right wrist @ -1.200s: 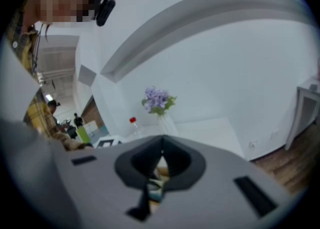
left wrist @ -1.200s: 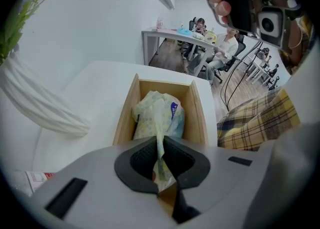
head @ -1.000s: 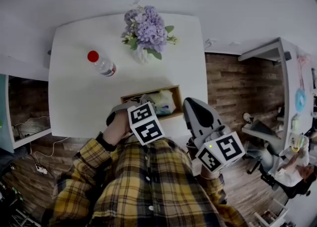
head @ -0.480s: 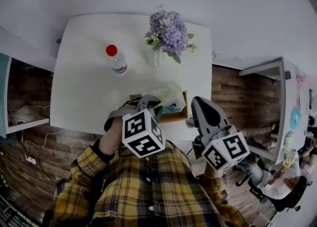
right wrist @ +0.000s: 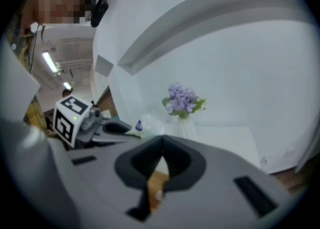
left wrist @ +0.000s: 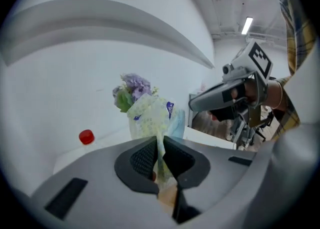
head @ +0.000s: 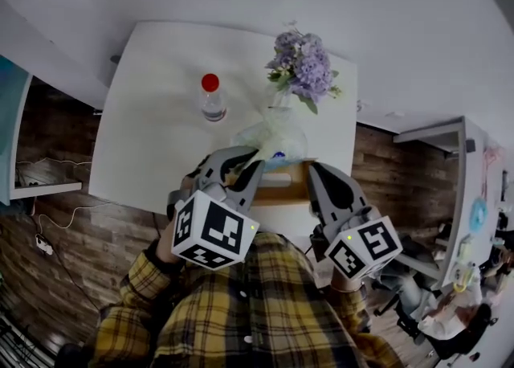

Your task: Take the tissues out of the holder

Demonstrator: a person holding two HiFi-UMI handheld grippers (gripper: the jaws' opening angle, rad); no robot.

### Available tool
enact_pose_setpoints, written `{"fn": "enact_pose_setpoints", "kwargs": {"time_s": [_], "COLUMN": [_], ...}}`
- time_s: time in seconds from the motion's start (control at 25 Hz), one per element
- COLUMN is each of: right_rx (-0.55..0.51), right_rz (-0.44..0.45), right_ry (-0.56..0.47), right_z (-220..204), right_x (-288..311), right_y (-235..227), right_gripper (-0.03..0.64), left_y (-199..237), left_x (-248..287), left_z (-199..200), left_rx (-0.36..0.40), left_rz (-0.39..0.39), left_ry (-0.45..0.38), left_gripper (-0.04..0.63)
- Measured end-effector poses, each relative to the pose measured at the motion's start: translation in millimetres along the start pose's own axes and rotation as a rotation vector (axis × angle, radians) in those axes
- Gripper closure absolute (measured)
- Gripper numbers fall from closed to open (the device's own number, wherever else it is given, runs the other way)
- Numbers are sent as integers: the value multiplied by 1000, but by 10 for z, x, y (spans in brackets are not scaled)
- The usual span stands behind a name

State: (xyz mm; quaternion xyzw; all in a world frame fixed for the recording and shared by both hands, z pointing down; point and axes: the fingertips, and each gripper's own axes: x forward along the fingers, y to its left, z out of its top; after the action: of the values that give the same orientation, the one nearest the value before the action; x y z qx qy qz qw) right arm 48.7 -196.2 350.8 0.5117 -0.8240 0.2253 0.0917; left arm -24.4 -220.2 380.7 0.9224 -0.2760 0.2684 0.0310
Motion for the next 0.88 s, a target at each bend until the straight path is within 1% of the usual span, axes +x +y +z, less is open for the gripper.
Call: {"fn": "enact_pose_setpoints", "kwargs": {"time_s": [0.16,0.32,0.44,0.52,0.68,0.88], "right_rx": [-15,-35,-53,-62,-81,-92], "right_rz": [26,46,56,67,90,109], "right_ry": [5,-3,-26,-37,-61,-72], "right_z": [13,44,106,140,223,258], "right_x": [74,114,126,134,157,189], "right_y": [89,188,255,291,358,421], "right_gripper": [604,604,604,605,605,604], "left_y": [167,267,317,330,351,386], "left_x": [-215,-394,-543,-625,-735,-800], "left_z": [208,436,566,615,680,693], "left_rx": [-62,-155,-208,-224,-257,-252], "left_rz": [69,77,98,113,124,142], "left_ry": [-132,-297,-388,-419,-450,-462], "left_gripper": [565,565,565,565,565,566]}}
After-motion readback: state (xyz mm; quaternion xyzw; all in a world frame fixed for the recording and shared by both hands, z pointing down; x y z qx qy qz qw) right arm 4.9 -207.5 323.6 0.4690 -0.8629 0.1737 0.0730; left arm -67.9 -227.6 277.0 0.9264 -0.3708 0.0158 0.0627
